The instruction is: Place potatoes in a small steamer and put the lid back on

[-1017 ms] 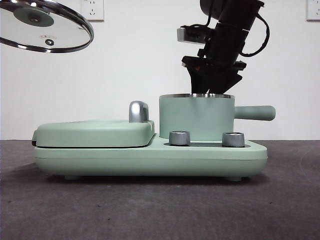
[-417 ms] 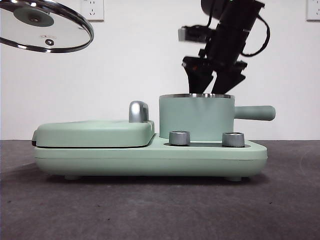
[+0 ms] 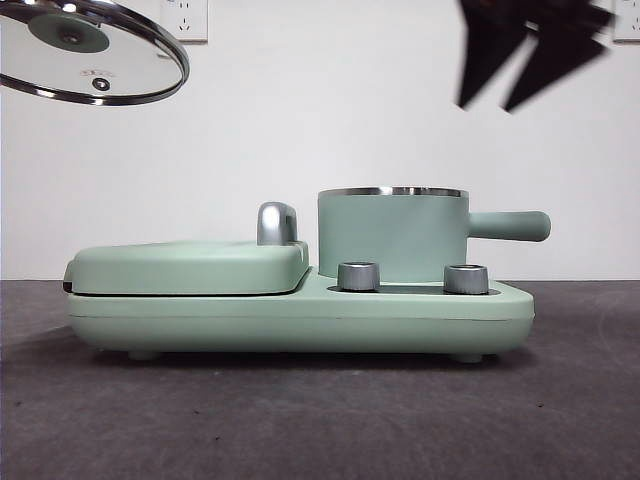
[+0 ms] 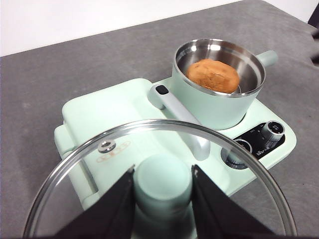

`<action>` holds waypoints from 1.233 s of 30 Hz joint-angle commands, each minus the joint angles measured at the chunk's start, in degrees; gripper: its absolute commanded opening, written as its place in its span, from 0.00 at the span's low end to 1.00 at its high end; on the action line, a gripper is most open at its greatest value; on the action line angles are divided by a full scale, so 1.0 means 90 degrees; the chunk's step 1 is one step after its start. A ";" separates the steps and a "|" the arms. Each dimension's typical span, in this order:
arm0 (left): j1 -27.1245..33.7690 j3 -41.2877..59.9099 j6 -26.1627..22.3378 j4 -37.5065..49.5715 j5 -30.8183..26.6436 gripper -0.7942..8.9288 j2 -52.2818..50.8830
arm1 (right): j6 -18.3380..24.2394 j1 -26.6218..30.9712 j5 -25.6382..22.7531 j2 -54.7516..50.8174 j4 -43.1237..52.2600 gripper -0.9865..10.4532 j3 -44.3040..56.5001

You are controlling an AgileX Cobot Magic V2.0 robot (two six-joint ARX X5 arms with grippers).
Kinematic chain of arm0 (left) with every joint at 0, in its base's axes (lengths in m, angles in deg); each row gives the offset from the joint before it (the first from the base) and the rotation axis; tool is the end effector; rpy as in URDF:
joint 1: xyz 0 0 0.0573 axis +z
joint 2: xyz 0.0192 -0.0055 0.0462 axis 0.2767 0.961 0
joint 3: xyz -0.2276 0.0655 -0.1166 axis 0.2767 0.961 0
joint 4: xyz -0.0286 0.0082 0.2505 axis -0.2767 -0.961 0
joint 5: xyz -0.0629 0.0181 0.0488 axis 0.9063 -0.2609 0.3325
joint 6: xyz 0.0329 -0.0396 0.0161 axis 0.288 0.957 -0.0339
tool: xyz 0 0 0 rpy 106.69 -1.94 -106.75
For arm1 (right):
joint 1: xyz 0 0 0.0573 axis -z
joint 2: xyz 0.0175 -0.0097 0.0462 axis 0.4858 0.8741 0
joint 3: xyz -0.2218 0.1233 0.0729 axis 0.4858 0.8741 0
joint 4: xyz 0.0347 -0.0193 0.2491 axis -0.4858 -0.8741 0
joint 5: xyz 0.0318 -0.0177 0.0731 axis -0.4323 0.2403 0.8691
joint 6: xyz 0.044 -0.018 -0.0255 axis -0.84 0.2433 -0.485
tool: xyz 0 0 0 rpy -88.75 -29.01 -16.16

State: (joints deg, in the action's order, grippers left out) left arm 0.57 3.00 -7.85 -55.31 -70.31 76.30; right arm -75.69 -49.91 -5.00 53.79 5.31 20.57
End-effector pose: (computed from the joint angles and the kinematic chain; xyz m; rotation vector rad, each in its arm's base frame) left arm 0.1687 -0.0559 0.3411 0.0769 0.4199 -0.5881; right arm 0.2364 0.0934 0.3189 -0.1986 0.6617 0.4946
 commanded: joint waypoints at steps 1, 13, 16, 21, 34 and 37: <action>-0.0007 -0.0104 -0.0012 0.0209 0.0049 0.09 0.0029 | -0.0199 0.0041 0.0146 -0.0833 0.0282 0.37 0.0833; -0.0357 -0.0104 0.0061 0.1013 0.0384 0.09 0.0401 | -0.0202 0.0039 0.0646 -0.3789 0.0053 0.36 0.2465; -0.0554 -0.0104 0.0153 0.1452 0.0381 0.09 0.0648 | -0.0211 0.0039 0.0646 -0.4197 -0.0187 0.36 0.2463; -0.0869 -0.0112 0.0170 0.2341 0.0374 0.09 0.1287 | -0.0435 0.0039 0.0697 -0.4588 -0.0478 0.36 0.2463; -0.1622 -0.1387 0.0114 0.3555 0.0289 0.09 0.3767 | -0.0668 0.0039 0.0833 -0.4743 -0.0648 0.36 0.2463; -0.1732 -0.1943 0.0117 0.3551 0.0253 0.09 0.4362 | -0.0675 0.0039 0.0831 -0.4743 -0.0663 0.36 0.2463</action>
State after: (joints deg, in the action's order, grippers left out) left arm -14.51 -12.13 -6.38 -25.04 -68.17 114.29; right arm -81.11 -49.29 2.27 10.92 -0.98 42.88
